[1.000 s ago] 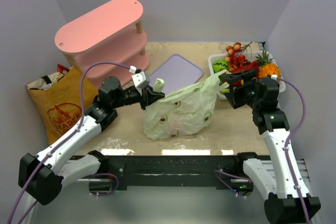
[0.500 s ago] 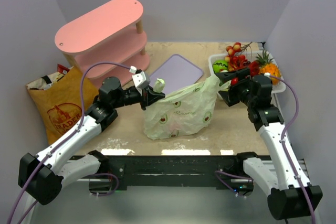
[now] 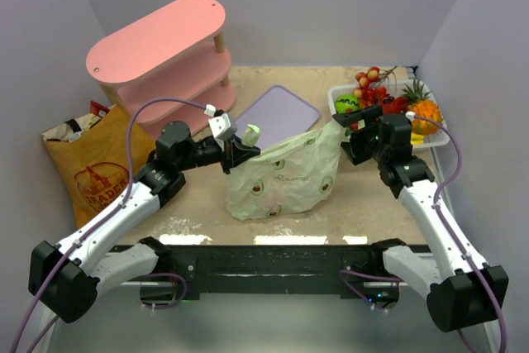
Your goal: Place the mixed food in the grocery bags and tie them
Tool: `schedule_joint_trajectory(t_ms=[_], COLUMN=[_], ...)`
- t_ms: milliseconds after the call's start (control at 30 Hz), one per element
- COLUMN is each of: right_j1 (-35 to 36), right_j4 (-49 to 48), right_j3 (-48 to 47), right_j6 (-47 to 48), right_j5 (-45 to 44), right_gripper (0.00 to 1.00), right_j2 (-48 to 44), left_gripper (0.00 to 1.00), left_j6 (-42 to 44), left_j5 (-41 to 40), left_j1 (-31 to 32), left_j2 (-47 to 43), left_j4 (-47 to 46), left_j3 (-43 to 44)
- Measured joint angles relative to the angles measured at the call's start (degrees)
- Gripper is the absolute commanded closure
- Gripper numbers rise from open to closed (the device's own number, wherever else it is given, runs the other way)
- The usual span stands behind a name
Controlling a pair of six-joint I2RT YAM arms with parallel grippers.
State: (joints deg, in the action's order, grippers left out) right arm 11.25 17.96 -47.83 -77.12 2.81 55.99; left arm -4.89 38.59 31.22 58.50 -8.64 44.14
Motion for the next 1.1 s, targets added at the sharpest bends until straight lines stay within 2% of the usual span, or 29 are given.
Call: schedule_joint_trajectory(t_ms=[367, 467, 700, 767, 867, 967, 1100], right_j1=[0.00, 0.00, 0.00, 0.00, 0.00, 0.00, -0.02], right_j4=[-2.73, -3.28, -6.03, -6.99, -9.14, -14.69, -26.27], right_j3=[-0.04, -0.07, -1.64, -2.91, -4.76, -4.96, -3.72], right_j6=[3.98, 5.14, 8.33, 10.21, 14.25, 19.65, 26.73], right_j5=[-4.72, -6.14, -6.99, -7.04, -6.51, -3.54, 4.83], right_gripper=[0.04, 0.08, 0.45, 0.50, 0.63, 0.72, 0.85], right_j2=[6.84, 8.22, 11.30, 12.63, 14.19, 14.29, 12.96], left_gripper=[1.00, 1.00, 1.00, 1.00, 1.00, 1.00, 1.00], left_j6=[0.02, 0.02, 0.02, 0.04, 0.02, -0.22, -1.81], left_j5=[0.00, 0.00, -0.02, 0.00, 0.02, 0.24, 0.39], left_j1=[0.00, 0.04, 0.07, 0.07, 0.07, 0.09, 0.09], left_j2=[0.00, 0.00, -0.02, -0.02, -0.13, -0.72, -2.29], left_j4=[0.15, 0.15, 0.15, 0.15, 0.13, -0.11, -1.53], left_j3=[0.00, 0.00, 0.00, 0.00, 0.00, 0.00, 0.00])
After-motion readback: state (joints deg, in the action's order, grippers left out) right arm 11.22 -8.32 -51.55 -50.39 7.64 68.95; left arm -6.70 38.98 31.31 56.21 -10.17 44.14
